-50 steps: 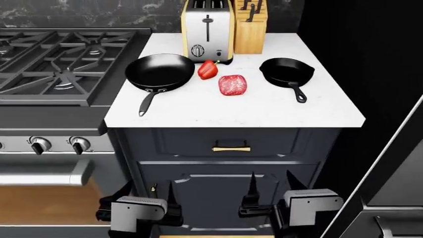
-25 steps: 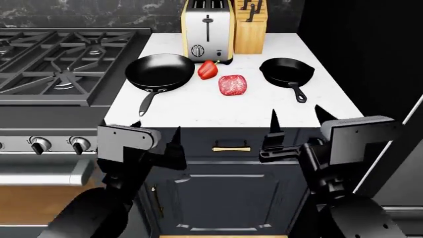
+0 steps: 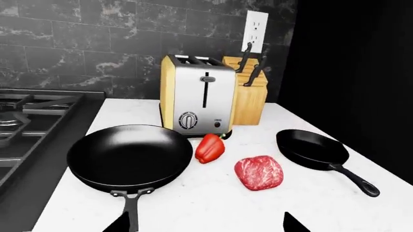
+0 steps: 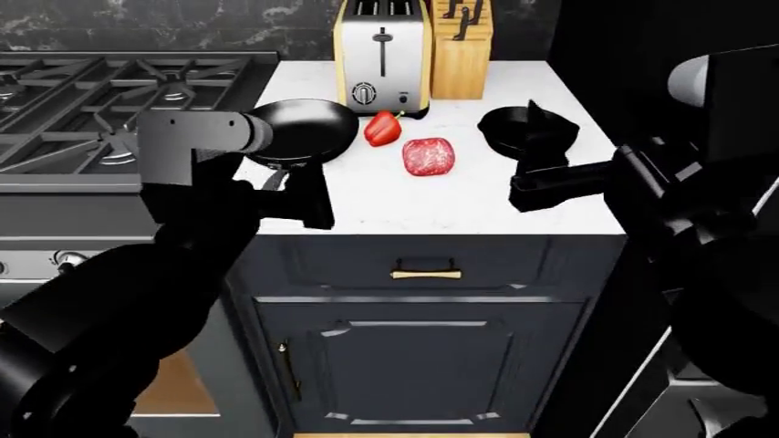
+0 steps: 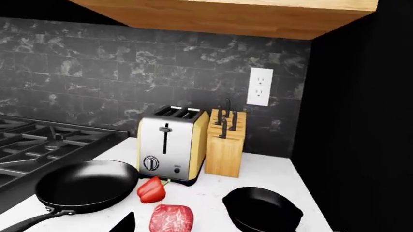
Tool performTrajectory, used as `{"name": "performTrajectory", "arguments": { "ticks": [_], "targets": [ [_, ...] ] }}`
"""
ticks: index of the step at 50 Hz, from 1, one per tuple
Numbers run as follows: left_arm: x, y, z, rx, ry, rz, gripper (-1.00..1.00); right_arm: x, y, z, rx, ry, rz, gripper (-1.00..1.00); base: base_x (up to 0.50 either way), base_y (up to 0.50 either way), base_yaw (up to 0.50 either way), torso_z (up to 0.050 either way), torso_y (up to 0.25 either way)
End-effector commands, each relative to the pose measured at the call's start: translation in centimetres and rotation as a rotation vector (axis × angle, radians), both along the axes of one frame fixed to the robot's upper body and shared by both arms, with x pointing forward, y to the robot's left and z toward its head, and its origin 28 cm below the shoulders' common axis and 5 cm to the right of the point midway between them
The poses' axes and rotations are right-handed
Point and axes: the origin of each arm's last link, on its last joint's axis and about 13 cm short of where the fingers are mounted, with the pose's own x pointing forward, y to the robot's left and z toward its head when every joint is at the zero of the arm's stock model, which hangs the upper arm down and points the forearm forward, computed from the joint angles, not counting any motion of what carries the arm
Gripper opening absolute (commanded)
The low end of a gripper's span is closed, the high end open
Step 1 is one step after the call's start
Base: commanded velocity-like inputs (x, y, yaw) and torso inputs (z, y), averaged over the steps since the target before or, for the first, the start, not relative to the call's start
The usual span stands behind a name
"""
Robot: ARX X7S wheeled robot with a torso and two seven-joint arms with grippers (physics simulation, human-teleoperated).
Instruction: Place both pans onto different burners. Then place the bell pepper and the pork loin on different pans.
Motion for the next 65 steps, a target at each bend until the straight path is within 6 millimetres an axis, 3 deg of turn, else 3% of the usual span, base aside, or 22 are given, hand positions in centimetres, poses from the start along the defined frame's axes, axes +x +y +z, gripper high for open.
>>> {"name": "performTrajectory", "arguments": {
  "ticks": [1, 17, 22, 56, 65],
  "targets": [
    [-0.1, 0.1, 1.7, 0.02, -0.007, 0.019, 1.0, -1.0, -0.5, 2.5, -0.034, -0.031, -0.025, 1.0, 0.11, 0.0, 0.0, 0.0, 0.0],
    [-0.3, 0.1, 1.8, 0.017, -0.015, 0.002, 1.0, -1.5, -0.4, 2.4, 0.001, -0.026, 0.012, 1.0, 0.36, 0.0, 0.0, 0.0, 0.0],
    [-0.4, -0.1, 0.8, 0.044, 0.021, -0.018, 1.0, -1.6, -0.5, 2.3, -0.001, -0.02, 0.008, 1.0, 0.39, 0.0, 0.0, 0.0, 0.0],
    [-0.6, -0.2, 1.5, 0.027, 0.008, -0.003, 1.0, -2.4, -0.8, 2.1, 0.014, -0.002, -0.004, 1.0, 0.38, 0.0, 0.0, 0.0, 0.0],
    [-0.6, -0.2, 1.4, 0.023, 0.012, -0.004, 1.0, -2.5, -0.8, 2.3, -0.04, 0.045, -0.061, 1.0, 0.01, 0.0, 0.0, 0.0, 0.0]
  ]
}}
